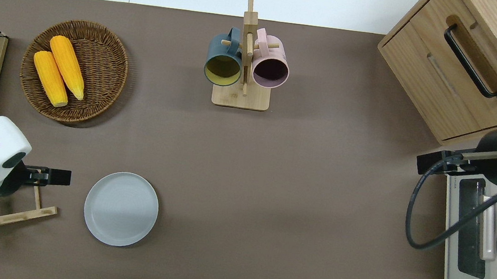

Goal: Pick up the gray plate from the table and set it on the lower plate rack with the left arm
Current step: 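Lower the left gripper onto the near rim of the gray plate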

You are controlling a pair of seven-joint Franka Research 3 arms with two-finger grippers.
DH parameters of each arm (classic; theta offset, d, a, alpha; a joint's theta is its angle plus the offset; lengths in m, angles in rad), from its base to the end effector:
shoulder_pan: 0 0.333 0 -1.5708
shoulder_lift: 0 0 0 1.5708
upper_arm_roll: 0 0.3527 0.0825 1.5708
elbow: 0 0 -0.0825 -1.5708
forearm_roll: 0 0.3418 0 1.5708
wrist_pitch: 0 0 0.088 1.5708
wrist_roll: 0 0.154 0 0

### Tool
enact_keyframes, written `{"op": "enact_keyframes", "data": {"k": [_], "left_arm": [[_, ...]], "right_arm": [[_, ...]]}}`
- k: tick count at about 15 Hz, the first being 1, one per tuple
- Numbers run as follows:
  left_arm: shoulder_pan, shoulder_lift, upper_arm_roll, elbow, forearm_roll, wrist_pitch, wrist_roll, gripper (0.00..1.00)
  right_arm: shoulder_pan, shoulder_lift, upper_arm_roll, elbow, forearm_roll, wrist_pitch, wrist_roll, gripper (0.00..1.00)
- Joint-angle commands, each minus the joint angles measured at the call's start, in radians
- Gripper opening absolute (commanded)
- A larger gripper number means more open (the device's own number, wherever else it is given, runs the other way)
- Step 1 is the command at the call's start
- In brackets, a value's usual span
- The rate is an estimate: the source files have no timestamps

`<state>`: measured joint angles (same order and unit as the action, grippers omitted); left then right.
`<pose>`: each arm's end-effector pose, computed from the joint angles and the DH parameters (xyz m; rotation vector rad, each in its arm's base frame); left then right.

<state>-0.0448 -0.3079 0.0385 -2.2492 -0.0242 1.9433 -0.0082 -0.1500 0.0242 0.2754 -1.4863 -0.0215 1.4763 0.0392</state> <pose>0.4085 -0.0041 0.4934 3.1073 0.0138 0.0023 0.5063 0.0583 0.6301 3.1209 0.1320 -0.0499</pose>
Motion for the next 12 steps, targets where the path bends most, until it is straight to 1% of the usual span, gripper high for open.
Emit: {"op": "enact_keyframes", "data": {"k": [1, 6, 7, 10, 12], "left_arm": [[-0.004, -0.066, -0.005, -0.15, 0.006, 0.107, 0.004, 1.0], [-0.004, -0.071, -0.008, -0.285, 0.007, 0.268, -0.003, 1.0], [-0.004, -0.071, -0.009, -0.326, 0.007, 0.32, -0.003, 1.0], [-0.007, -0.048, -0.009, -0.352, 0.009, 0.364, -0.003, 1.0], [-0.007, -0.034, -0.019, -0.365, 0.007, 0.385, -0.003, 1.0]], "right_arm": [[-0.019, -0.003, 0.018, 0.009, -0.002, -0.014, 0.013, 0.983], [-0.019, -0.003, 0.018, 0.009, -0.002, -0.014, 0.013, 0.983], [-0.019, -0.003, 0.018, 0.009, -0.002, -0.014, 0.013, 0.983], [-0.019, -0.003, 0.018, 0.009, -0.002, -0.014, 0.013, 0.983], [-0.019, -0.001, 0.018, 0.009, -0.002, -0.014, 0.013, 0.983]]}}
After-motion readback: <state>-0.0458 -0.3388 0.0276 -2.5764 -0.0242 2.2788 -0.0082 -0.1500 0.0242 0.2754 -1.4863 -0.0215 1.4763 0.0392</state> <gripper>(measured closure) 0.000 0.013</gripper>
